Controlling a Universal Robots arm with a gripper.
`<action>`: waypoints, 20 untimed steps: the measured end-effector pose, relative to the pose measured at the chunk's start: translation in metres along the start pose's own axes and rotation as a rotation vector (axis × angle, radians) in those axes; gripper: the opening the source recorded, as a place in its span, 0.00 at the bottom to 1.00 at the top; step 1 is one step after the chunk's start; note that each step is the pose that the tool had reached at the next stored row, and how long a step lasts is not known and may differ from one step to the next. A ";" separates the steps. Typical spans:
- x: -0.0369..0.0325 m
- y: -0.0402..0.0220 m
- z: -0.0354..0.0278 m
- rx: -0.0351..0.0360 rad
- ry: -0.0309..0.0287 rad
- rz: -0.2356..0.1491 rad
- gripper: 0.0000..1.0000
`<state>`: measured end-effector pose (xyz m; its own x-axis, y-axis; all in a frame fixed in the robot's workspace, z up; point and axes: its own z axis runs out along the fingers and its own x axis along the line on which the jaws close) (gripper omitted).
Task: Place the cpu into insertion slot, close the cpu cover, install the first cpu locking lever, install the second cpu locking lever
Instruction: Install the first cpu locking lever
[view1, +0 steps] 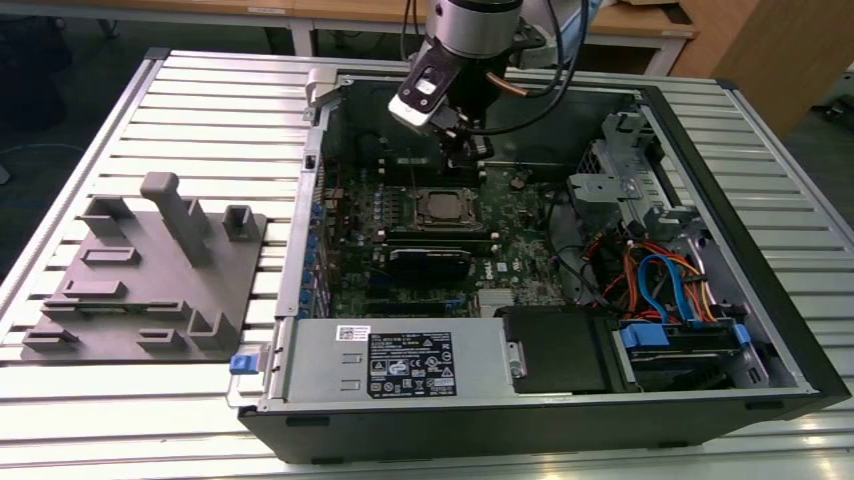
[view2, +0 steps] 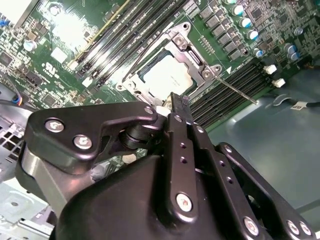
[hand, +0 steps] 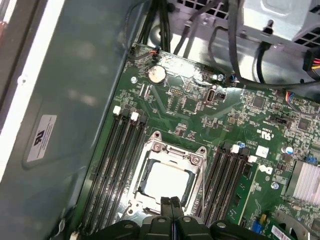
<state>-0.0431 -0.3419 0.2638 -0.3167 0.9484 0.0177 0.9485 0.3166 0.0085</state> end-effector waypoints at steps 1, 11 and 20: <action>0.0000 0.0000 0.0000 0.0001 0.0001 -0.008 0.10; 0.0000 -0.0001 0.0000 0.0011 0.0005 -0.062 0.10; 0.0001 -0.0002 0.0000 0.0028 0.0014 -0.161 0.10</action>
<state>-0.0433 -0.3419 0.2638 -0.4643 0.8855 0.0177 0.8857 0.4642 0.0086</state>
